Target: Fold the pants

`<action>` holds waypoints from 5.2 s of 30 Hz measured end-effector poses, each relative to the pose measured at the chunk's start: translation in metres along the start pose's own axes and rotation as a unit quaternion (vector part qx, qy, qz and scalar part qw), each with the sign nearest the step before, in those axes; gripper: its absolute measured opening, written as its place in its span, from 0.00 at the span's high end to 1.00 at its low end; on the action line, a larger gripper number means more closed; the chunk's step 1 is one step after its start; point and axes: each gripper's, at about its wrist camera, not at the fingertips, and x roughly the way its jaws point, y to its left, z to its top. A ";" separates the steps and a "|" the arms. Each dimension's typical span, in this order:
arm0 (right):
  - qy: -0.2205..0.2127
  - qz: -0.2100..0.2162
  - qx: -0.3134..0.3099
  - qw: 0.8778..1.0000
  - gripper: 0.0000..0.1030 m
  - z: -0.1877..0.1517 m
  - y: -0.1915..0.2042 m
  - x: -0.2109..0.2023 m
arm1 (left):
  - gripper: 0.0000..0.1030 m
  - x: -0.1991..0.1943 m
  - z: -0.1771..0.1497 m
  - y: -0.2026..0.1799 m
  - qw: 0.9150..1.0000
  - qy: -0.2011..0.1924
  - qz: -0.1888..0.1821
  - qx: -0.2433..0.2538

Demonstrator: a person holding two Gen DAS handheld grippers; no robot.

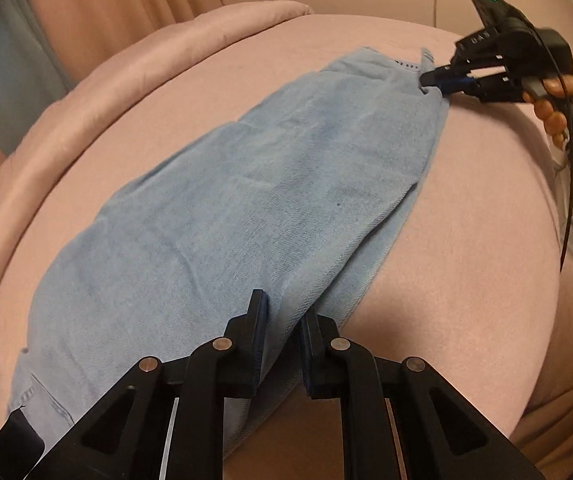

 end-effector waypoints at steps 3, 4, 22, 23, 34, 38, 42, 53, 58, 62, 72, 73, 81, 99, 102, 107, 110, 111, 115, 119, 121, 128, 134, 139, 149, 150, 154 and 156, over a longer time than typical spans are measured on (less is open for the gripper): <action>-0.025 0.002 -0.008 1.000 0.88 -0.002 0.002 -0.008 | 0.88 0.007 0.005 0.004 1.000 0.005 0.000 -0.006; -0.038 0.008 -0.023 0.999 0.88 -0.002 0.008 -0.014 | 0.88 0.007 0.005 0.001 1.000 0.005 0.001 -0.001; -0.079 -0.035 -0.018 0.996 0.88 -0.013 0.000 -0.016 | 0.88 0.008 -0.002 -0.005 1.000 0.001 -0.011 0.015; -0.074 -0.042 -0.016 0.996 0.87 -0.013 -0.003 -0.014 | 0.88 0.008 -0.002 -0.004 1.000 0.001 -0.011 0.015; -0.140 -0.190 -0.071 0.969 0.61 -0.003 0.025 -0.045 | 0.52 -0.030 -0.009 0.018 0.997 -0.038 -0.053 -0.029; -0.123 -0.149 -0.178 0.965 0.61 -0.003 0.073 -0.039 | 0.39 -0.028 0.000 0.037 0.994 -0.052 -0.036 -0.086; -0.046 -0.123 -0.232 0.964 0.64 -0.013 0.098 0.007 | 0.39 0.001 0.007 0.036 0.993 -0.029 -0.035 -0.111; 0.070 -0.127 -0.330 0.933 0.57 -0.044 0.120 0.047 | 0.39 -0.025 -0.004 0.078 0.986 -0.058 -0.046 -0.147; 0.105 0.032 -0.340 0.934 0.47 -0.023 0.199 0.082 | 0.33 -0.046 0.000 0.146 0.977 -0.078 0.016 -0.199; 0.167 0.075 -0.362 0.914 0.47 -0.018 0.240 0.138 | 0.33 -0.041 -0.012 0.201 0.966 -0.058 0.045 -0.246; 0.351 0.078 -0.353 0.864 0.81 -0.042 0.254 0.234 | 0.32 -0.008 -0.052 0.261 0.947 0.005 0.020 -0.320; 0.355 0.078 -0.357 0.860 0.90 -0.045 0.251 0.231 | 0.32 -0.007 -0.055 0.259 0.950 0.011 0.027 -0.311; 0.332 0.141 -0.393 0.846 0.95 -0.065 0.226 0.169 | 0.32 -0.018 -0.089 0.259 0.951 0.006 0.079 -0.299; 0.384 0.139 -0.334 0.849 0.54 -0.076 0.250 0.203 | 0.32 -0.016 -0.123 0.236 0.953 -0.033 0.121 -0.275; 0.432 0.147 -0.258 0.851 0.54 -0.074 0.249 0.230 | 0.32 -0.015 -0.124 0.236 0.954 -0.033 0.121 -0.271; 0.492 0.164 -0.203 0.831 0.54 -0.097 0.256 0.235 | 0.32 -0.015 -0.126 0.236 0.955 -0.037 0.121 -0.270; 0.482 0.203 -0.231 0.821 0.54 -0.107 0.258 0.194 | 0.32 -0.015 -0.127 0.236 0.955 -0.038 0.119 -0.268; 0.477 0.215 -0.243 0.817 0.54 -0.114 0.256 0.180 | 0.32 -0.015 -0.127 0.236 0.955 -0.037 0.119 -0.268; 0.477 0.181 -0.228 0.830 0.55 -0.132 0.230 0.185 | 0.32 -0.015 -0.127 0.236 0.955 -0.038 0.121 -0.268; 0.455 0.221 -0.129 0.853 0.54 -0.123 0.217 0.200 | 0.32 -0.014 -0.128 0.238 0.955 -0.040 0.117 -0.270; 0.442 0.225 -0.114 0.861 0.54 -0.118 0.221 0.204 | 0.32 -0.013 -0.128 0.238 0.955 -0.039 0.115 -0.271; 0.398 0.181 -0.229 0.870 0.90 -0.100 0.259 0.197 | 0.32 -0.012 -0.128 0.238 0.956 -0.038 0.117 -0.267; 0.298 0.147 -0.362 0.871 0.93 -0.070 0.311 0.229 | 0.26 -0.004 -0.116 0.244 0.958 0.016 0.124 -0.260; 0.284 0.106 -0.360 0.882 0.91 -0.048 0.317 0.272 | 0.22 -0.001 -0.113 0.247 0.959 0.039 0.126 -0.250; 0.425 0.144 -0.253 0.857 0.41 -0.037 0.299 0.253 | 0.21 -0.003 -0.116 0.247 0.959 0.035 0.126 -0.250; 0.445 0.134 -0.250 0.849 0.44 -0.043 0.298 0.258 | 0.21 -0.003 -0.116 0.247 0.960 0.035 0.126 -0.249; 0.506 0.096 -0.242 0.822 0.47 -0.070 0.292 0.271 | 0.21 -0.002 -0.115 0.246 0.960 0.035 0.127 -0.248; 0.525 0.107 -0.201 0.820 0.48 -0.075 0.288 0.278 | 0.21 -0.002 -0.116 0.246 0.960 0.034 0.127 -0.247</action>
